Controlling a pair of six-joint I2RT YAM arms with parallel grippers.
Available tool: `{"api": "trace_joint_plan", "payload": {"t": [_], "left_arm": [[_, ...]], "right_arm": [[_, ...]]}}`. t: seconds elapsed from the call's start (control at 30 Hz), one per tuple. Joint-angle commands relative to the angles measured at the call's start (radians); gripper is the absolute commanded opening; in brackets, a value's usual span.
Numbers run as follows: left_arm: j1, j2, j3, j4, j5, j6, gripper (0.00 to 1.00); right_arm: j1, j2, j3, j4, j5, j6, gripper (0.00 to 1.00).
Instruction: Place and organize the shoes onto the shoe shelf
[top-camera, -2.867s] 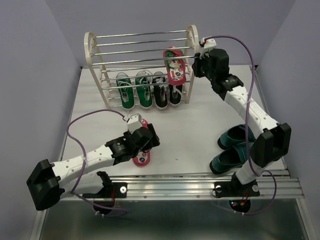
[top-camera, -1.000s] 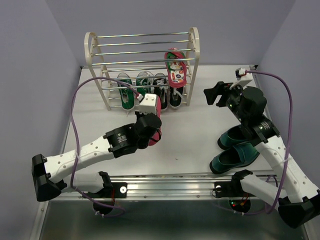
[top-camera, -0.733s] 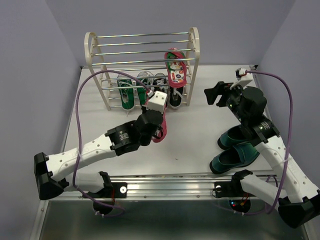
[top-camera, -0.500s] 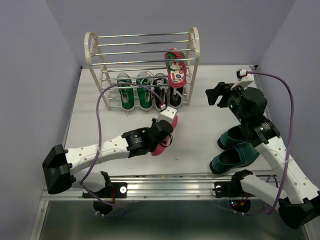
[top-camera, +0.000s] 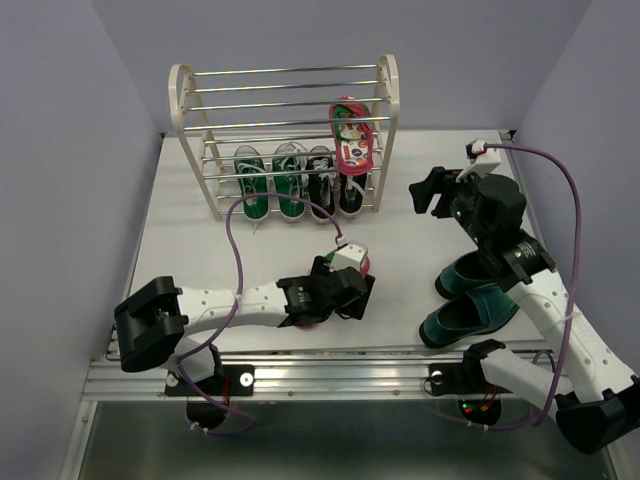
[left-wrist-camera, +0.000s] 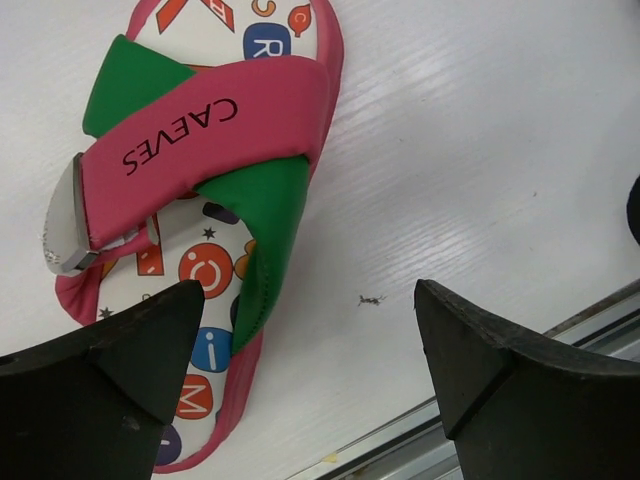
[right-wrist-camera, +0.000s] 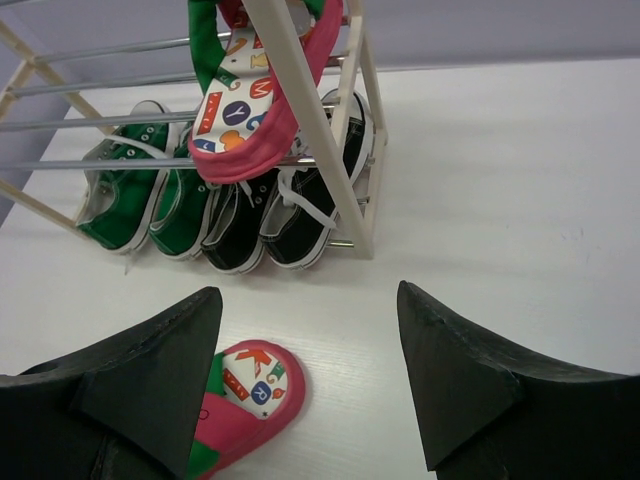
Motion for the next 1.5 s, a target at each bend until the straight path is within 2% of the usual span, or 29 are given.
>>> {"api": "trace_joint_plan", "payload": {"t": [0.0,0.2,0.27,0.3,0.37,0.47,0.5,0.53,0.57,0.7,0.87,0.97,1.1,1.27,1.33,1.47], "left_arm": [[-0.014,-0.009,-0.007,0.025,0.000,-0.028,0.99],[-0.020,0.018,-0.044,0.055,0.017,0.028,0.98],[-0.020,0.037,-0.052,0.066,-0.029,0.028,0.82],[-0.020,0.052,-0.050,0.089,-0.072,0.032,0.63],[-0.020,0.073,-0.039,0.109,-0.115,0.032,0.44],[-0.020,0.124,0.017,0.118,-0.192,0.031,0.29],[-0.020,0.147,0.025,0.117,-0.222,0.034,0.29],[-0.020,0.155,0.034,0.112,-0.244,0.034,0.03],[-0.020,0.162,0.054,0.083,-0.270,0.029,0.00],[-0.028,0.144,0.123,-0.050,-0.364,0.018,0.00],[-0.054,-0.017,0.191,-0.230,-0.514,-0.026,0.00],[-0.054,-0.110,0.209,-0.262,-0.566,-0.008,0.00],[-0.056,-0.222,0.218,-0.203,-0.606,0.182,0.00],[-0.054,-0.279,0.234,-0.058,-0.647,0.407,0.00],[-0.042,-0.286,0.251,0.008,-0.634,0.499,0.00],[0.041,-0.279,0.281,0.077,-0.569,0.589,0.00]], "right_arm": [[0.002,-0.005,0.003,0.015,0.017,-0.016,0.76],[0.002,-0.005,0.003,0.015,0.020,-0.020,0.76],[0.002,-0.008,0.001,0.013,0.020,-0.019,0.76],[0.002,-0.013,-0.003,0.013,0.022,-0.019,0.76],[0.002,-0.017,-0.002,0.012,0.025,-0.020,0.76],[0.002,-0.028,-0.002,0.007,0.031,-0.025,0.76],[0.002,-0.030,-0.002,0.009,0.033,-0.026,0.76],[0.002,-0.031,-0.005,0.007,0.037,-0.026,0.76],[0.002,-0.034,-0.006,0.007,0.037,-0.031,0.76],[0.002,-0.037,0.000,-0.005,0.039,-0.033,0.76],[0.002,-0.040,0.001,-0.005,0.039,-0.034,0.76],[0.002,-0.039,0.001,-0.003,0.036,-0.034,0.76],[0.002,-0.030,0.009,-0.005,0.051,-0.039,0.76],[0.002,-0.025,0.018,-0.003,0.056,-0.043,0.76],[0.002,-0.025,0.020,-0.003,0.065,-0.046,0.76],[0.002,-0.037,0.023,-0.005,0.080,-0.051,0.76]]}}
